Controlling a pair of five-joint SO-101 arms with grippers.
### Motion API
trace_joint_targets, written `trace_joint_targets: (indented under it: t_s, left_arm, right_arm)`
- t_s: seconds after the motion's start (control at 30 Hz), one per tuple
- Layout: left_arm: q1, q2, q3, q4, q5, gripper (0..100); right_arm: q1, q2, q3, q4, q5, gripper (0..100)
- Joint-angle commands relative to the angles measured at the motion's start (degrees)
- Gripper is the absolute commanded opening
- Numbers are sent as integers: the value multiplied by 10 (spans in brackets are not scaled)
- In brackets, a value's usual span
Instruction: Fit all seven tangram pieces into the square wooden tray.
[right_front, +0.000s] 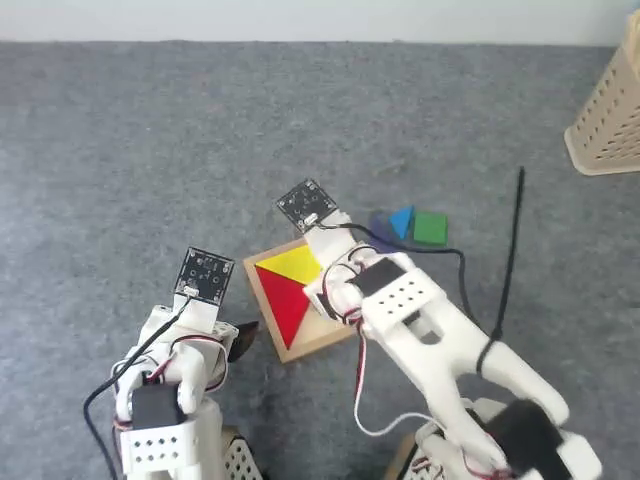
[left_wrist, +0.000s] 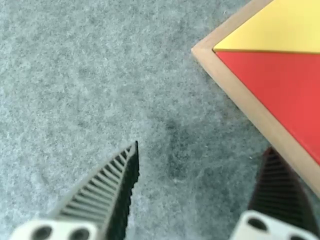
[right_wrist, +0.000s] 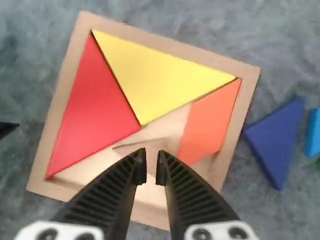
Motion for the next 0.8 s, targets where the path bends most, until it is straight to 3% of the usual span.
trace_joint_targets:
  t_s: [0.0, 0.77]
  left_arm:
    - [3, -8, -3, 0, -3, 353]
    - [3, -8, -3, 0, -3, 353]
  right_arm:
    - [6, 27, -40, -12, -9, 37]
    - [-39, 55, -32, -20, 13, 37]
